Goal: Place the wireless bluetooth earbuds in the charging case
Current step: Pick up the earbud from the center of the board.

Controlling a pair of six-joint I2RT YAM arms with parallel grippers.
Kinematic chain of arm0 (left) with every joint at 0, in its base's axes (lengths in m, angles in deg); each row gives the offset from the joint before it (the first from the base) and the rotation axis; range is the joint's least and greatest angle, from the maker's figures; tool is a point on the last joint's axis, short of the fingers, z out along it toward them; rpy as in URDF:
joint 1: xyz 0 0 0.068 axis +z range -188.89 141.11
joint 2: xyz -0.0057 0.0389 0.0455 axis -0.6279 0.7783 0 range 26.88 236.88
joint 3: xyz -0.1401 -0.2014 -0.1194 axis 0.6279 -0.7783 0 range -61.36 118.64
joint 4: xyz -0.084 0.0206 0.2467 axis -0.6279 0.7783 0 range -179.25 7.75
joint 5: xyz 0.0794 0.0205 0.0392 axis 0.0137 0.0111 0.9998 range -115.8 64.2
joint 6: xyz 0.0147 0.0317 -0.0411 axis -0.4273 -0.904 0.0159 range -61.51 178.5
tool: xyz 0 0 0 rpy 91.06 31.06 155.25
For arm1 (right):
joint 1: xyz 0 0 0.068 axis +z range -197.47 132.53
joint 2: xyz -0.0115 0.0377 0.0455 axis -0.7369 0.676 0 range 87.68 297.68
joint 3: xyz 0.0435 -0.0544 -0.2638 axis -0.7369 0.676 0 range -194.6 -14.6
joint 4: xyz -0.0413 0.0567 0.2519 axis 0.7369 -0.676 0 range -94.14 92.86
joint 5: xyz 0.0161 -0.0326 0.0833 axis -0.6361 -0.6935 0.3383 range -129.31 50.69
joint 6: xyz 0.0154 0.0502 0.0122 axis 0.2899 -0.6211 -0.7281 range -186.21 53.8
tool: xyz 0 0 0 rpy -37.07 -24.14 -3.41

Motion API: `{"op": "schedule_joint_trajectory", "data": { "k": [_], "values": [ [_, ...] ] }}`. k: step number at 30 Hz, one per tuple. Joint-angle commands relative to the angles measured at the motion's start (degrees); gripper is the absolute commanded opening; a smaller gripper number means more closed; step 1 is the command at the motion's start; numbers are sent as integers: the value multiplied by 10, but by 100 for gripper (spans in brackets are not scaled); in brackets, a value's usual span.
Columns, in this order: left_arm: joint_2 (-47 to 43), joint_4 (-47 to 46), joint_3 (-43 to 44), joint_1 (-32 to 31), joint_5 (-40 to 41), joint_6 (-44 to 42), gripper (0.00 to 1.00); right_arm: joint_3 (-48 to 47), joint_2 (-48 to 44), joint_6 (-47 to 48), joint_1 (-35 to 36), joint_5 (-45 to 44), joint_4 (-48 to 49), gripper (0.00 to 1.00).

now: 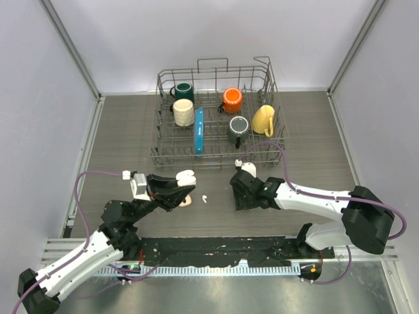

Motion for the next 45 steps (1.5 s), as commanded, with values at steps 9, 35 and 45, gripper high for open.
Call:
{"op": "schedule_joint_trajectory", "data": {
  "k": [9, 35, 45],
  "values": [
    [8, -23, 2, 1, 0, 5, 0, 28, 9, 24, -11, 15, 75, 48],
    [10, -24, 2, 1, 3, 11, 0, 65, 5, -64, -26, 25, 104, 25],
    [9, -22, 1, 1, 6, 13, 0, 96, -13, -203, -26, -5, 116, 23]
  ]
}}
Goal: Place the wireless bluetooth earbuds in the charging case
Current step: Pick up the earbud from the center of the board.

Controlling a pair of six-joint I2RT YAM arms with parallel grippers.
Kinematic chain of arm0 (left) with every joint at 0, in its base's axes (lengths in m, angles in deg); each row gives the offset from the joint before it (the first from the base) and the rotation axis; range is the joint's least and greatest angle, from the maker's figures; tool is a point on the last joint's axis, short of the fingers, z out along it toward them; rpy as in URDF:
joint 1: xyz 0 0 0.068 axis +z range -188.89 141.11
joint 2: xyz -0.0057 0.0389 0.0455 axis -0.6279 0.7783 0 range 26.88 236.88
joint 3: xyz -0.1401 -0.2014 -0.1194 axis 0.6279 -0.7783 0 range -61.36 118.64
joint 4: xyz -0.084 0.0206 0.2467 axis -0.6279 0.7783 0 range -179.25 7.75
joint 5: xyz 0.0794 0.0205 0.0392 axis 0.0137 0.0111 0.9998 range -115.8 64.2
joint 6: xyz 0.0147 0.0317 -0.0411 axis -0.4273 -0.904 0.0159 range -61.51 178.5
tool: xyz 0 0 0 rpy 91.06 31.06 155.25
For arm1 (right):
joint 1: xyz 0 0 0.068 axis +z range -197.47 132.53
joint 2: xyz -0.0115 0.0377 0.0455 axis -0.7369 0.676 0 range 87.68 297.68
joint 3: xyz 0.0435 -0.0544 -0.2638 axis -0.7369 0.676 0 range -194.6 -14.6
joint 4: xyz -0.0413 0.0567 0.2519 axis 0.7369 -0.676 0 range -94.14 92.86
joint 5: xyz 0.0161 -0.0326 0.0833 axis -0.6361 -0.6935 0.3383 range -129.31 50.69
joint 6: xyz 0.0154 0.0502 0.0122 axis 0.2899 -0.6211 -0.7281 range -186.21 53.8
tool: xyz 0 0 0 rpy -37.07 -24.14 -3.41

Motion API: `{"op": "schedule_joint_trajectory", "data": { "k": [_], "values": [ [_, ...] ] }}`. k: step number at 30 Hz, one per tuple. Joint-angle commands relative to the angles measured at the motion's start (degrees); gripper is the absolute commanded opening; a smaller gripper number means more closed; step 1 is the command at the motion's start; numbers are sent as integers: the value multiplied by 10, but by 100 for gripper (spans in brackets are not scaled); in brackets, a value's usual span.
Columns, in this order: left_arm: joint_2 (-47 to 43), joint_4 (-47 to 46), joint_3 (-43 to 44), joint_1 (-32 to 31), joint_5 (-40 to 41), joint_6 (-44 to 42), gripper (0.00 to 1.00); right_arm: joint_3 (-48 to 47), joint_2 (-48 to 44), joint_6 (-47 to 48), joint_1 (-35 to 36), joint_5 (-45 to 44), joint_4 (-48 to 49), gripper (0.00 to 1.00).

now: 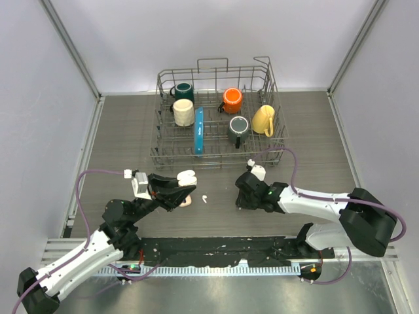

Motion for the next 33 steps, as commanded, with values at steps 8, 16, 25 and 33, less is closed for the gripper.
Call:
{"op": "schedule_joint_trajectory", "data": {
  "k": [8, 16, 25, 33],
  "values": [
    [-6, -19, -2, 1, 8, 0, 0, -6, -12, 19, 0, -5, 4, 49],
    [-7, -16, -1, 1, 4, 0, 0, -50, 13, 127, 0, 1, -16, 55],
    [-22, 3, -2, 1, 11, -3, 0, -46, 34, 149, 0, 16, 8, 46],
    [-15, -2, -1, 1, 9, -3, 0, -38, 39, 151, 0, 20, 20, 41]
  ]
}}
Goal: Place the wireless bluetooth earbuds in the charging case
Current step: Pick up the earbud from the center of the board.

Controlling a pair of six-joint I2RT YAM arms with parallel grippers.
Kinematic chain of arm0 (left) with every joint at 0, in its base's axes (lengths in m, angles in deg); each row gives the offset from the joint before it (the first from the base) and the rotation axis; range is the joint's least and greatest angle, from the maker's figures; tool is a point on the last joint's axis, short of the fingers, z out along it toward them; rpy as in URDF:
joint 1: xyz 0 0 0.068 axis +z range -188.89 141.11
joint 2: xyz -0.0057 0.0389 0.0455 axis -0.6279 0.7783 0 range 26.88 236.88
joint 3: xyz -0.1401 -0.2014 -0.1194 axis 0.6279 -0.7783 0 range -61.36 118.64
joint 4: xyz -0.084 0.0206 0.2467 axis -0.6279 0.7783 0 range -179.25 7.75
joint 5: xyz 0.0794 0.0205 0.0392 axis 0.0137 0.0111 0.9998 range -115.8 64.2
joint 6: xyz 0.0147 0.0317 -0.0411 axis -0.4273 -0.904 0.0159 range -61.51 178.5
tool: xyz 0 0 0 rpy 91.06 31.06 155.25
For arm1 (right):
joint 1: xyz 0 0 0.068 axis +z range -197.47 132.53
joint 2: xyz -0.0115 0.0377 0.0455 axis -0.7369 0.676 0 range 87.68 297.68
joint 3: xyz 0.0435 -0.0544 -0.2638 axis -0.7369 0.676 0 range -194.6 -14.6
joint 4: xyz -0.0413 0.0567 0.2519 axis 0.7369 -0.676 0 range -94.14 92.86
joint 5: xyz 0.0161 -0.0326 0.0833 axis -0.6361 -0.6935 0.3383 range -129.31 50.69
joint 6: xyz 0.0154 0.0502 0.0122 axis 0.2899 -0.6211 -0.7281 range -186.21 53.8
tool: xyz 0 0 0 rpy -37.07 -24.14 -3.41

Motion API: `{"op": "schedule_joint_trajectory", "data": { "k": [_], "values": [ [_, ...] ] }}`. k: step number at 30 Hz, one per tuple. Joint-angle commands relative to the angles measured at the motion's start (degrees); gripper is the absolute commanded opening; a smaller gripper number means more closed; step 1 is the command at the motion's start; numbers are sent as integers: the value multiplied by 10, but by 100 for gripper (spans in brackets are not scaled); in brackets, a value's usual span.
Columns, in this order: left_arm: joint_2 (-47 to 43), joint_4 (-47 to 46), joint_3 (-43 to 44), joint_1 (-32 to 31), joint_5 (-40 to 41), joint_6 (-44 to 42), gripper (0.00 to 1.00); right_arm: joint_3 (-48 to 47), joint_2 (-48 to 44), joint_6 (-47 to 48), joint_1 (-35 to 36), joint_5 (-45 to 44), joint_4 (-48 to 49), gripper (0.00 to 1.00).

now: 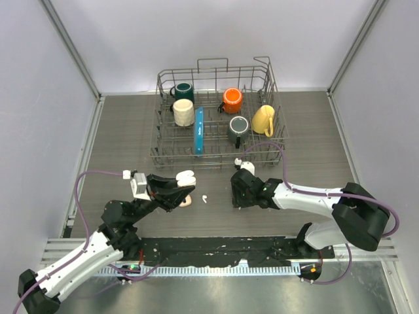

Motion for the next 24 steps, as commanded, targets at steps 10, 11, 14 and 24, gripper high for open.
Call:
{"op": "schedule_joint_trajectory", "data": {
  "k": [10, 11, 14, 24],
  "values": [
    [2, -14, -1, 1, 5, -2, 0, -12, 7, 26, 0, -2, -8, 37],
    [2, -15, -1, 1, 5, -2, 0, -13, 9, 28, 0, -1, -9, 37],
    [3, -16, -1, 1, 5, -1, 0, -15, 13, 31, 0, -2, -13, 37],
    [4, -16, -1, 1, 5, 0, 0, -20, 15, 33, 1, -8, -24, 31]
  ]
}}
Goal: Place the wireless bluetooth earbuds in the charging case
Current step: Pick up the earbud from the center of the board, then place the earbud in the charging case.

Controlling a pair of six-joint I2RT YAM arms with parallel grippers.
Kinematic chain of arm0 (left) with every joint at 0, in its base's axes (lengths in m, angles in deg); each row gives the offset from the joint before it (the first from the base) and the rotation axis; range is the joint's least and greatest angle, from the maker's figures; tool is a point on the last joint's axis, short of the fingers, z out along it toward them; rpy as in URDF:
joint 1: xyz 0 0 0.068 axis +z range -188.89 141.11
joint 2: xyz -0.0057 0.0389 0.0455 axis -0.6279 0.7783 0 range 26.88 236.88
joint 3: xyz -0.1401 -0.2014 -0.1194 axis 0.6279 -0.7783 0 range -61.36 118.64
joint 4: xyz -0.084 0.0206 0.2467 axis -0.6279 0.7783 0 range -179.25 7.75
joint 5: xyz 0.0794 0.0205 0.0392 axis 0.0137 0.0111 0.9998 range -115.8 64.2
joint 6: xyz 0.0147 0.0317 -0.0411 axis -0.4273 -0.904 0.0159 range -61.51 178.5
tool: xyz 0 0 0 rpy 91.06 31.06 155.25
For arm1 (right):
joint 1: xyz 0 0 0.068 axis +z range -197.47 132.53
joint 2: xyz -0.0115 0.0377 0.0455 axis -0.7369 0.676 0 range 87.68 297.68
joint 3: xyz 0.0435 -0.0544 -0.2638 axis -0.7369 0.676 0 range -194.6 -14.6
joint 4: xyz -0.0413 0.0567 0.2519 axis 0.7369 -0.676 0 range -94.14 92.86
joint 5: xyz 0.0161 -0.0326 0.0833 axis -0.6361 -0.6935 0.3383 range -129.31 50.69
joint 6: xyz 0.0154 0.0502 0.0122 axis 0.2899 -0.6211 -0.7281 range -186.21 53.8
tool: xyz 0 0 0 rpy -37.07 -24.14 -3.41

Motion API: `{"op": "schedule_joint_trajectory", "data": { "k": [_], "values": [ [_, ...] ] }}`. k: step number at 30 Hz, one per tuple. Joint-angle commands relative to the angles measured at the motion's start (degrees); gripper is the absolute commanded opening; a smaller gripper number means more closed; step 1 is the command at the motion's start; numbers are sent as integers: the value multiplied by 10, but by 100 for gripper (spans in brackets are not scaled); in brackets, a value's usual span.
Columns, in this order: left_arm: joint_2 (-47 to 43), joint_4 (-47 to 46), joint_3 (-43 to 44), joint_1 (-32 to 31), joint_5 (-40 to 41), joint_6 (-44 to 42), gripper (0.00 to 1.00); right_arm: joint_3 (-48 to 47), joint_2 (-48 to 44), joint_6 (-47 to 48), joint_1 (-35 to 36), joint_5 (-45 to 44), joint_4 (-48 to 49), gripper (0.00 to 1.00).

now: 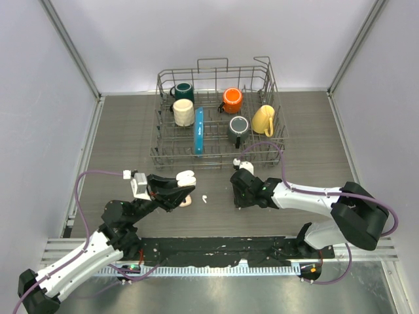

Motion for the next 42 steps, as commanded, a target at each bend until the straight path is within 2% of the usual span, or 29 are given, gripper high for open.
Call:
{"op": "schedule_joint_trajectory", "data": {
  "k": [1, 11, 16, 25, 28, 33, 42],
  "values": [
    [4, -17, 0, 1, 5, 0, 0, -15, 8, 11, 0, -8, -18, 31],
    [7, -18, 2, 1, 5, 0, 0, -18, -18, 0, 1, -8, -11, 18],
    [11, -19, 2, 1, 7, 0, 0, -21, -89, -20, 2, -14, 1, 10],
    [28, -27, 2, 1, 18, 0, 0, -48, -228, -29, 20, -75, 20, 5],
    [40, -33, 2, 1, 19, 0, 0, -74, -265, -23, 45, -121, 24, 3],
    [55, -47, 4, 1, 14, 0, 0, -123, -294, 8, 132, -207, 60, 1],
    [76, -62, 7, 1, -14, -6, 0, -162, -252, 115, 244, -268, 203, 1]
  ]
}}
